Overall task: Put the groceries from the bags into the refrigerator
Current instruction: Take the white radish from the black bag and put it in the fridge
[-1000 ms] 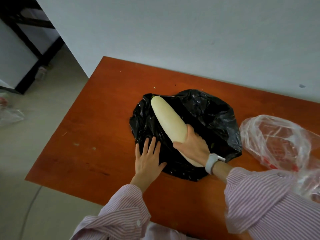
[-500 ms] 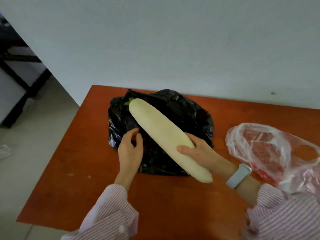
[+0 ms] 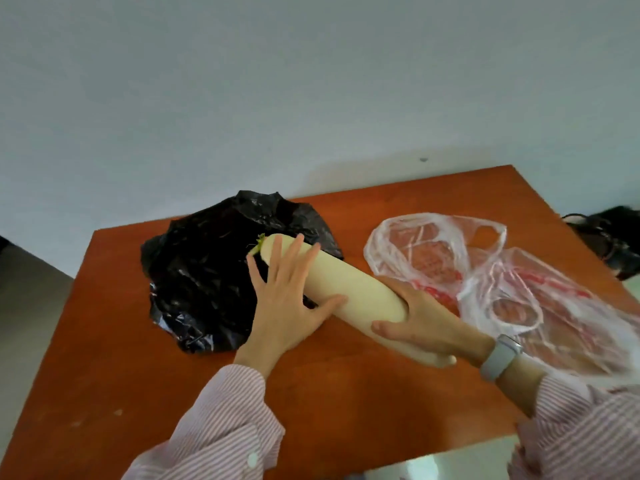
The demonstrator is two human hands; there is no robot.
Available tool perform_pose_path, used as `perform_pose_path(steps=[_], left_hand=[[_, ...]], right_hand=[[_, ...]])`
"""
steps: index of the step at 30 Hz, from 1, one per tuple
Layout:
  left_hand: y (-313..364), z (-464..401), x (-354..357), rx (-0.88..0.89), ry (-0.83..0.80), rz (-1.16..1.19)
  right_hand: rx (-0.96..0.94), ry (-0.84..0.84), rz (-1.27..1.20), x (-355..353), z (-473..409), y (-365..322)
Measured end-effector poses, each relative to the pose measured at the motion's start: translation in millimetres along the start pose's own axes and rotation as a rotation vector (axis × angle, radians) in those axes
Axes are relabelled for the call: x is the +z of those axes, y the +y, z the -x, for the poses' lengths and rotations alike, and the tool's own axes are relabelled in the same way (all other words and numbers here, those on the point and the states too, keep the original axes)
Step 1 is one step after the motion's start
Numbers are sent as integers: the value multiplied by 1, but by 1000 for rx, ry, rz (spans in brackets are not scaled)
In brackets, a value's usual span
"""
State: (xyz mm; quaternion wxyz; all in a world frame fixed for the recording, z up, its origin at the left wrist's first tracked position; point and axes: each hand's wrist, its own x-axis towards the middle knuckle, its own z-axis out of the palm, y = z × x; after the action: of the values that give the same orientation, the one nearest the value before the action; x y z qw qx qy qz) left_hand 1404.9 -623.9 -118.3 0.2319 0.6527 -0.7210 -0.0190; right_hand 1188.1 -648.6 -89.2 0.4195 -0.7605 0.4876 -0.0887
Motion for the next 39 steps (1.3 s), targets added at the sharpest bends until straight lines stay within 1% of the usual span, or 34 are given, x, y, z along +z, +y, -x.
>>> perform_pose_path(steps=[1, 3, 4, 6, 8, 10, 12, 15, 17, 19, 20, 22, 24, 25, 26, 27, 29, 31, 32, 35, 37, 39], left_hand=[[13, -3, 0, 108, -47, -3], [40, -8, 0, 355, -132, -91], [61, -13, 2, 486, -141, -149], [100, -22, 6, 686, -110, -234], [159, -24, 9, 867, -77, -207], [223, -16, 15, 1011, -80, -133], [288, 4, 27, 1113, -124, -60], [380, 50, 57, 1190, -267, 34], [438, 90, 80, 1196, -404, 87], [492, 132, 101, 1151, -551, 136], [518, 153, 109, 1102, -633, 167], [567, 193, 123, 1004, -794, 223], [615, 226, 136, 903, -971, 308], [640, 241, 143, 845, -1077, 370], [665, 256, 148, 784, -1185, 443], [691, 271, 151, 712, -1291, 526], [744, 305, 152, 562, -1513, 678], [797, 338, 152, 482, -1697, 757], [824, 354, 155, 477, -1751, 785], [911, 395, 161, 471, -1841, 914], [969, 416, 159, 448, -1877, 966], [1023, 435, 151, 478, -1933, 991]], right_hand=[[9, 32, 21, -8, 16, 6], [24, 88, 43, -22, 49, 20], [40, 125, 48, -30, 72, 30], [75, 167, 51, -43, 116, 47], [128, 232, 27, -57, 174, 68], [195, 310, -17, -67, 236, 90], [275, 377, -37, -73, 302, 111], [424, 461, -55, -75, 403, 146], [554, 549, -69, -67, 471, 172], [723, 691, -13, -53, 535, 195], [799, 808, 18, -44, 564, 205], [883, 1125, 47, -22, 619, 219], [962, 1423, 19, 1, 667, 229], [1019, 1535, -27, 12, 689, 236], [1078, 1600, -106, 22, 709, 241], [1120, 1619, -232, 31, 726, 248], [1140, 1577, -511, 42, 753, 263], [1104, 1525, -669, 40, 777, 278], [1066, 1528, -706, 34, 789, 288], [933, 1618, -759, 2, 839, 317], [980, 1729, -686, -23, 878, 331], [1032, 1843, -581, -45, 921, 342]])
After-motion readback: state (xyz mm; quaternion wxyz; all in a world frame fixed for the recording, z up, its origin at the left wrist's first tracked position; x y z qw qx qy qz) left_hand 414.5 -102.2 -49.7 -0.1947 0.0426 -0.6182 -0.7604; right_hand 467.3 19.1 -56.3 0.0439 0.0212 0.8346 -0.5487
